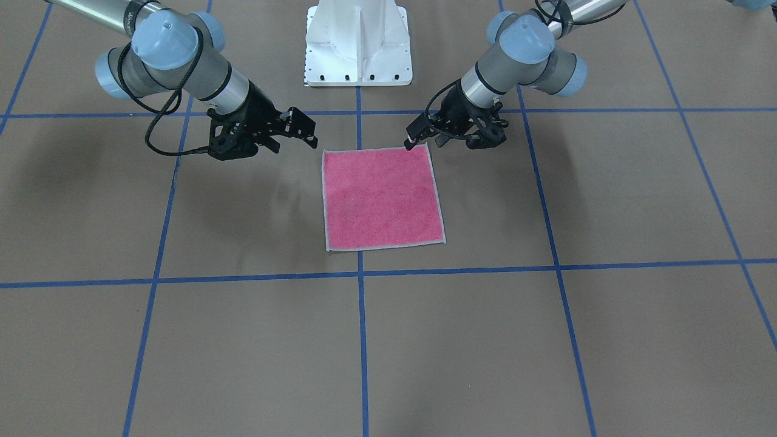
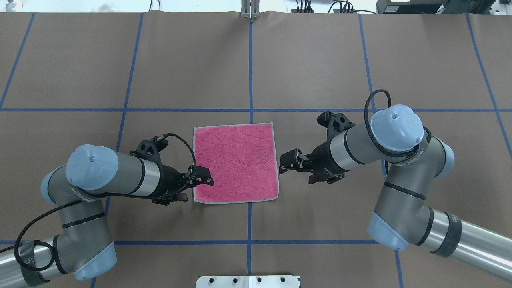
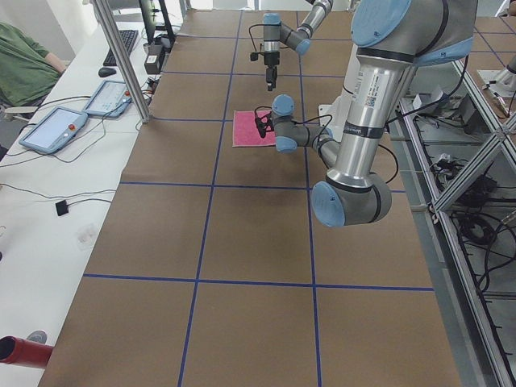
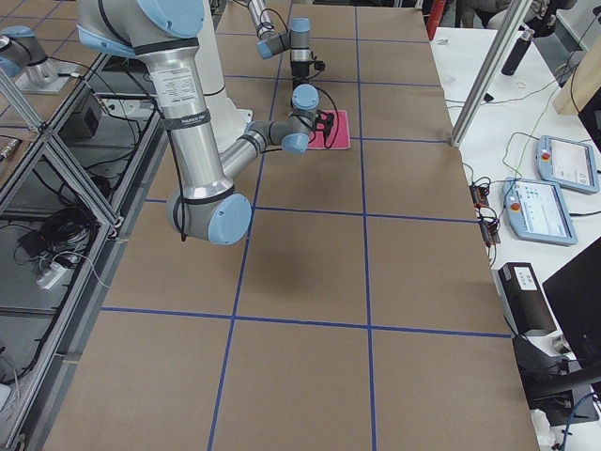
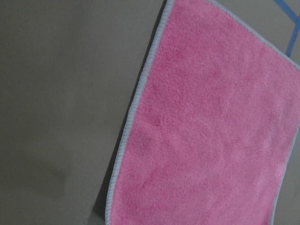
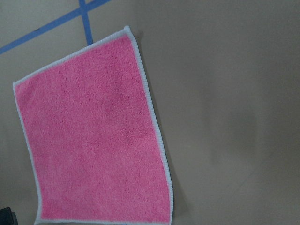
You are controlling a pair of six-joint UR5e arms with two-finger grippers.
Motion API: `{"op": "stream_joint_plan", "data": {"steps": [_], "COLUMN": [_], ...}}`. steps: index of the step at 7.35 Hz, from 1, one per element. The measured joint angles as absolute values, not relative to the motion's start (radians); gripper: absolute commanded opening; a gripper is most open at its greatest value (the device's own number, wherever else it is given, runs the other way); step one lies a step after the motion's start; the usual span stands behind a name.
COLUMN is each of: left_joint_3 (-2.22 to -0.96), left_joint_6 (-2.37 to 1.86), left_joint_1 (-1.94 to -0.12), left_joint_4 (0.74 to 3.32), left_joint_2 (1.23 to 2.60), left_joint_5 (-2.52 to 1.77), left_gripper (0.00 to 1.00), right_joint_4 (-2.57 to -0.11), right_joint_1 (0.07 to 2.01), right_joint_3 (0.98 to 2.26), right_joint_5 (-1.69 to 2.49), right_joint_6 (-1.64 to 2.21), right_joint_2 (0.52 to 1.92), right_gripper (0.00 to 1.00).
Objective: Fold towel twice with both arms
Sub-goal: 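Grasp the towel edge nearest the left gripper while the right gripper grasps its edge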
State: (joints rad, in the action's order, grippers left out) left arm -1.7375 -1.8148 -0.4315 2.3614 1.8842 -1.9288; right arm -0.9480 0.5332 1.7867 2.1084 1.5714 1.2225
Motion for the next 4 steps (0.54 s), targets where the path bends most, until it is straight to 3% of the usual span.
{"op": "stream_joint_plan", "data": {"steps": [2,4], "left_joint_3": [-1.726,-1.706], "left_joint_6": [-1.815,-1.814], "left_joint_1": [-0.425,-0.420], "left_joint_4": [2.361,2.361], "left_joint_2": [1.883,1.884], "left_joint_5": [-1.928,-1.928], "left_gripper": [0.88,0.72], "right_joint_4": [-0.947,-0.947], "right_joint_1": [0.520,0.517], "right_joint_3": [1.787,1.789], "right_joint_5": [2.110,2.111], "right_joint_6": [1.576,1.578], "right_joint_2": [1.222,1.222], "right_gripper": [0.98,0.98]}}
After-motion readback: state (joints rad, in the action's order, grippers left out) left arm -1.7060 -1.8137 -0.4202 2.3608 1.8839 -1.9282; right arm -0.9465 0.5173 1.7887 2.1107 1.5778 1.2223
